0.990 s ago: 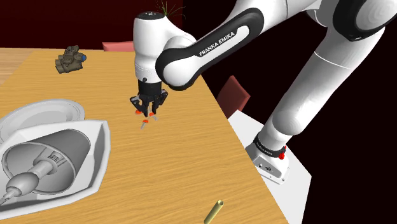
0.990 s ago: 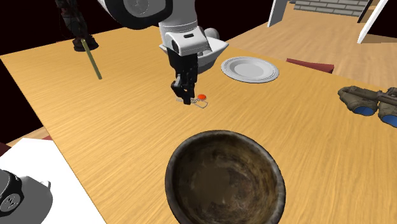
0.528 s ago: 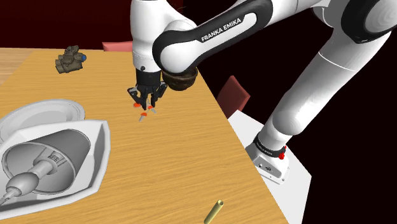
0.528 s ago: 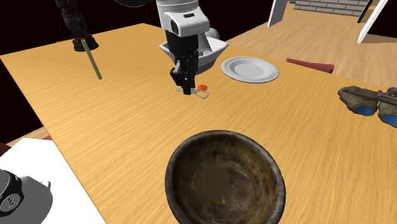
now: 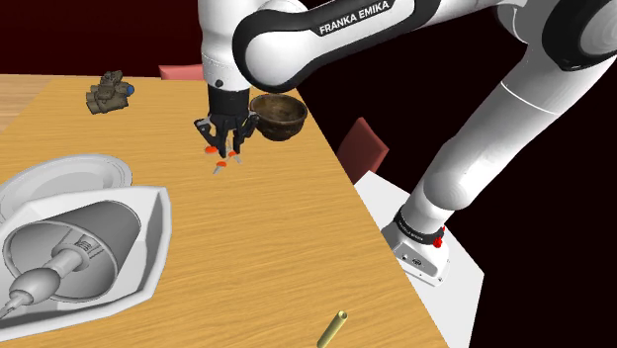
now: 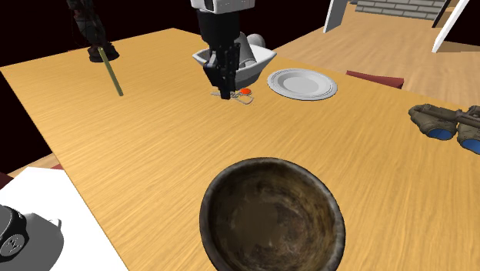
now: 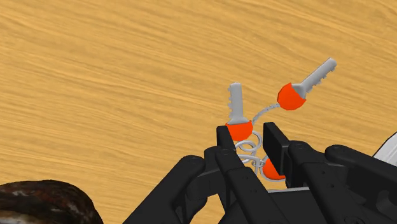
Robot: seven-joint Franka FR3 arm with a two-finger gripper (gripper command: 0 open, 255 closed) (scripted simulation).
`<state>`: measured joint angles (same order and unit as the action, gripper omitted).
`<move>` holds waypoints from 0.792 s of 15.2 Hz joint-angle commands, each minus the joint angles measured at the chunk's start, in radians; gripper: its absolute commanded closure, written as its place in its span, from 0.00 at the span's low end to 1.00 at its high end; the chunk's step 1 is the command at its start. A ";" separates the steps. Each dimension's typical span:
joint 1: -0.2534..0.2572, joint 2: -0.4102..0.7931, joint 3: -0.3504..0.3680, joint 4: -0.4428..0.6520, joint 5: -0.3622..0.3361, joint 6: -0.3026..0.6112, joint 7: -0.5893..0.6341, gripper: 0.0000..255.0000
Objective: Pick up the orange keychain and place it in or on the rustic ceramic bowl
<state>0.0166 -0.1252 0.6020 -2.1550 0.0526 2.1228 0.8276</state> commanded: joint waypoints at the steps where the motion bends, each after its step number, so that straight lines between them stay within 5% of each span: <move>1: -0.001 -0.015 -0.005 0.014 0.009 -0.027 -0.009 1.00; 12: -0.019 -0.071 -0.052 0.083 0.036 -0.147 -0.081 1.00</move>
<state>0.0047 -0.1852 0.5645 -2.0666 0.0834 1.9815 0.7710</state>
